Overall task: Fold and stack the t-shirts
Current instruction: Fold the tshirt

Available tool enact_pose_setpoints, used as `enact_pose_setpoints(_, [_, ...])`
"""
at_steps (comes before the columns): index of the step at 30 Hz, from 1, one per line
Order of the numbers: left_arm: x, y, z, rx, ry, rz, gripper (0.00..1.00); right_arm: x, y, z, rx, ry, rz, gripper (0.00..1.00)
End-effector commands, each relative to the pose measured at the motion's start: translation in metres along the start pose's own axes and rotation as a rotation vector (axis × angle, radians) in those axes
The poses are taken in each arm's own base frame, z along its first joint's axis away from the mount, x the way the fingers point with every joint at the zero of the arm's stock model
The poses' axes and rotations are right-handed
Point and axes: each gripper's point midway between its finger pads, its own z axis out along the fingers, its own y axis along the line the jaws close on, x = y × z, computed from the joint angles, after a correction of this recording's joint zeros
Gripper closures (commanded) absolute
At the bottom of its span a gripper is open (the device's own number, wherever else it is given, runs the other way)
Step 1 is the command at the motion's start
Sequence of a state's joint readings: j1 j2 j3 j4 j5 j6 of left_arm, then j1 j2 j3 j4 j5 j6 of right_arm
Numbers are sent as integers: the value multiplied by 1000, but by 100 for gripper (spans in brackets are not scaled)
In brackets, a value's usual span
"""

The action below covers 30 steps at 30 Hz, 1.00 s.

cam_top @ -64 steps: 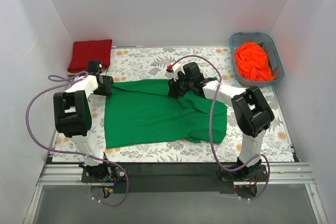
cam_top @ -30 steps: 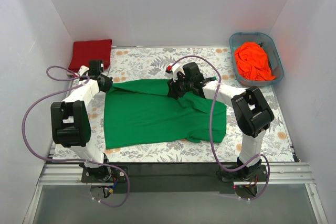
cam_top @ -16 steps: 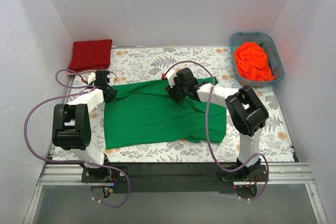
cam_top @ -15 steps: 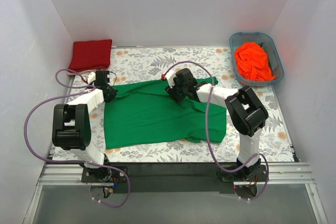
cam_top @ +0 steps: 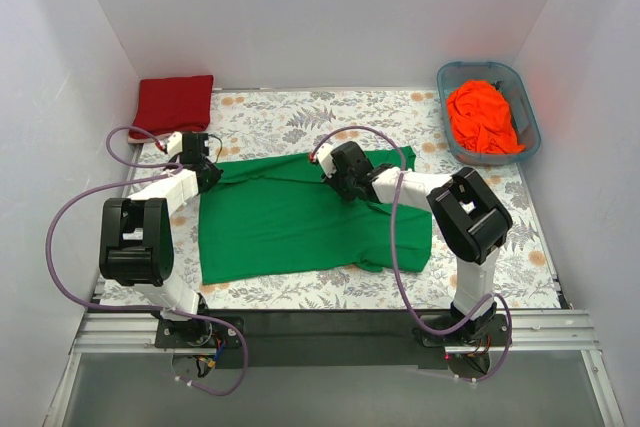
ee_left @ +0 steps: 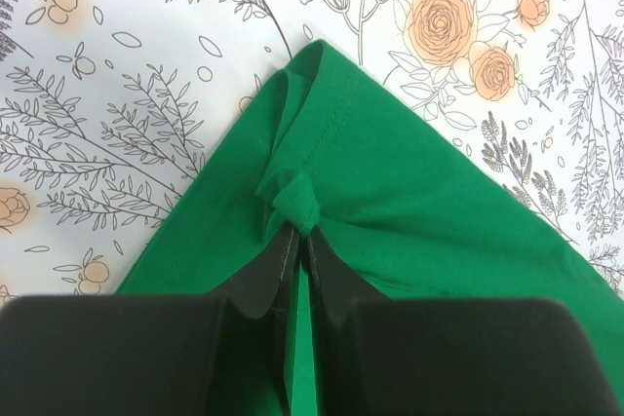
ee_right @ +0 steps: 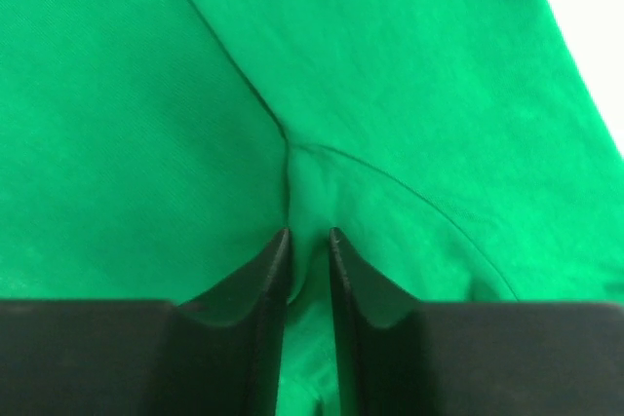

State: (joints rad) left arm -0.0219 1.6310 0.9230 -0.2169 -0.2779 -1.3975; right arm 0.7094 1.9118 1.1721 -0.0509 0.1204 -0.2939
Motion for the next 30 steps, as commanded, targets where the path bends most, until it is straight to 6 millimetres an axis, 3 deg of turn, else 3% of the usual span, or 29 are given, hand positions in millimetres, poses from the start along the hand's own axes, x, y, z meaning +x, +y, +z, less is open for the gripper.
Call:
enact_pose_setpoints(1, [-21, -5, -3, 0, -69, 9, 96, 13, -14, -15, 83, 52, -6, 76])
enact_pose_setpoints(3, [-21, -5, -2, -3, -70, 11, 95, 15, -15, -17, 87, 60, -8, 87])
enact_pose_setpoints(5, [-23, -6, -1, -5, -72, 11, 94, 13, -15, -22, 85, 52, -7, 91])
enact_pose_setpoints(12, [-30, -11, 1, -4, -88, 12, 92, 4, -13, -36, 61, 26, 2, 90])
enact_pose_setpoints(14, [-28, -9, 1, -7, -85, 15, 92, 6, -11, -35, 51, 37, 9, 85])
enact_pose_setpoints(19, [-23, -5, 4, -16, -72, 22, 91, 17, -6, -33, 42, 64, 26, 84])
enact_pose_setpoints(22, [-21, -5, 6, -18, -66, 24, 91, 22, -3, -32, 30, 78, 30, 91])
enact_pose_setpoints(23, [-21, -5, 6, -17, -67, 23, 91, 23, -3, -34, 30, 84, 29, 98])
enact_pose_setpoints(30, [-36, -10, -1, -8, -110, 44, 89, 10, -12, -50, 63, 54, 40, 99])
